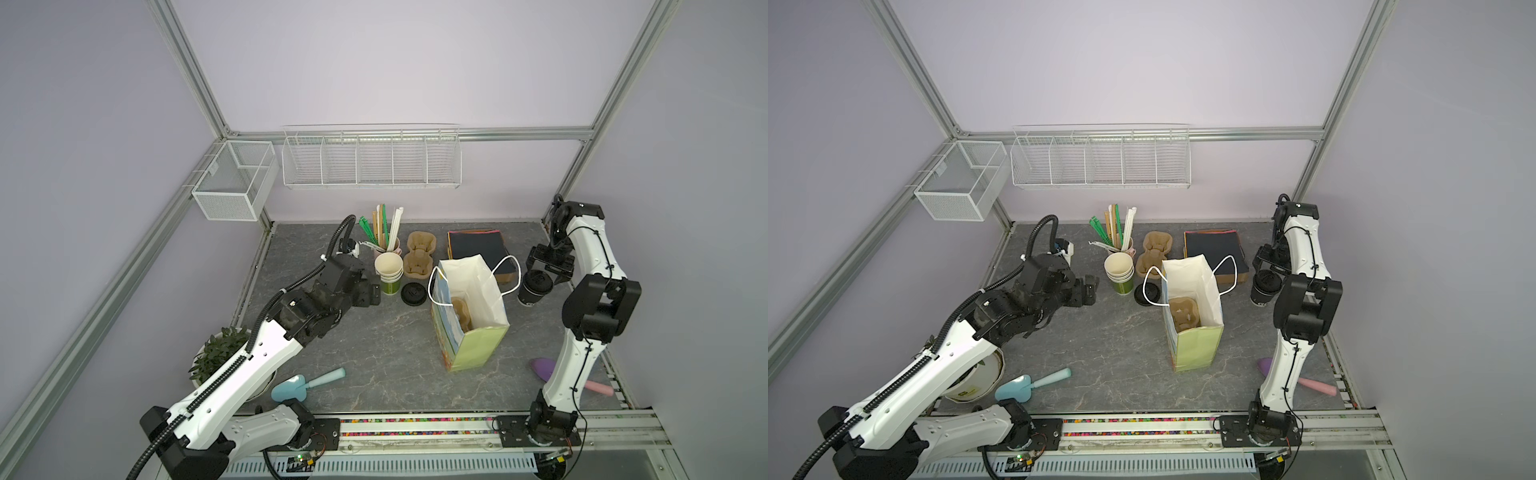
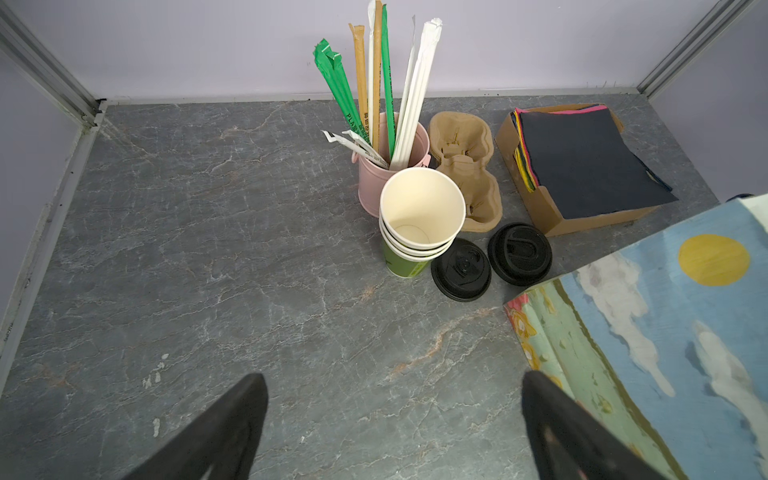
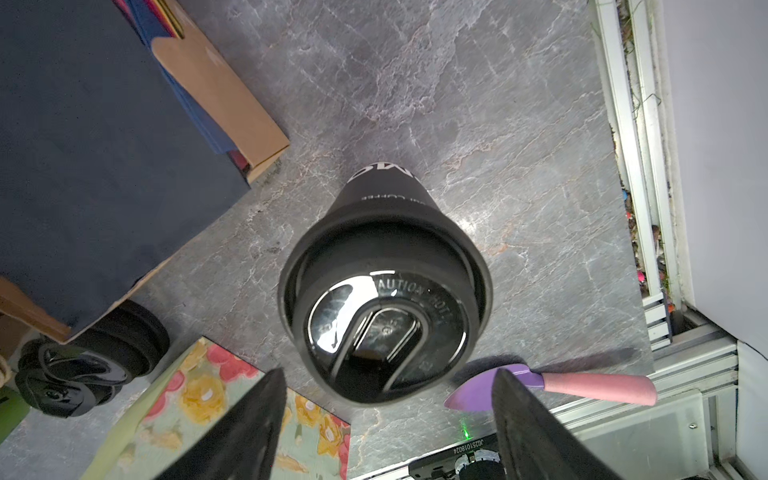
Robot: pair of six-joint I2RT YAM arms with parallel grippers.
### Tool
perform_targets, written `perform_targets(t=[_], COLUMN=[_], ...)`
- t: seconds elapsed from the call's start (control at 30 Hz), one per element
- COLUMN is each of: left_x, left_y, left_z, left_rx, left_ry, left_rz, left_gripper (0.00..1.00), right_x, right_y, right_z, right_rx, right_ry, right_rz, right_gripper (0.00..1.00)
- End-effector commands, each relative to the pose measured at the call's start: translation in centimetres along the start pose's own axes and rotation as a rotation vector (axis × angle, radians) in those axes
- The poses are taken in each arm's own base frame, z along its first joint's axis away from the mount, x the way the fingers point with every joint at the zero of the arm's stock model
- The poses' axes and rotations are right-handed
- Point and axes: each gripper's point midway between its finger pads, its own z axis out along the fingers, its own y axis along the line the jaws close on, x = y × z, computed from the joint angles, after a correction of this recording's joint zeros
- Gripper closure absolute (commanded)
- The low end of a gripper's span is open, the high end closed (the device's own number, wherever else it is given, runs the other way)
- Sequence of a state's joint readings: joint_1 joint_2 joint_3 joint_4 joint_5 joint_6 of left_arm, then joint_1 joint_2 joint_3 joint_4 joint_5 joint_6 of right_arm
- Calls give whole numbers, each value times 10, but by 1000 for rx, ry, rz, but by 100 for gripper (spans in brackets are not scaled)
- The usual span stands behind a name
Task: Pack the takeout coffee
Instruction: 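Move the right gripper down over the black takeout coffee cup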
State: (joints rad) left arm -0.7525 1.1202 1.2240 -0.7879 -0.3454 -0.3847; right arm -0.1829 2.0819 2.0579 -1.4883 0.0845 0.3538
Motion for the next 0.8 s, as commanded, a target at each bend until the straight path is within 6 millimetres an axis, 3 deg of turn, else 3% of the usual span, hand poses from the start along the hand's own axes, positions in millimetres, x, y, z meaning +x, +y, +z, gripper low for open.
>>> perform_targets(t=[0.0, 0.47, 0.77], left_x=[-3, 0, 1], left_y=[6, 8, 9], left_z=[-2, 5, 6], left_rx=[-33, -59, -67], left_ry=[2, 21, 24], left_rz=[2, 20, 27], left_gripper=[4, 5, 5], right_x=[0, -4, -4], right_y=[-2, 7, 8], right_z=[2, 16, 22], right_rx=[8, 0, 10], right_ry=[21, 44, 55], right_rz=[-9, -35, -39], right_gripper=[20, 26, 24])
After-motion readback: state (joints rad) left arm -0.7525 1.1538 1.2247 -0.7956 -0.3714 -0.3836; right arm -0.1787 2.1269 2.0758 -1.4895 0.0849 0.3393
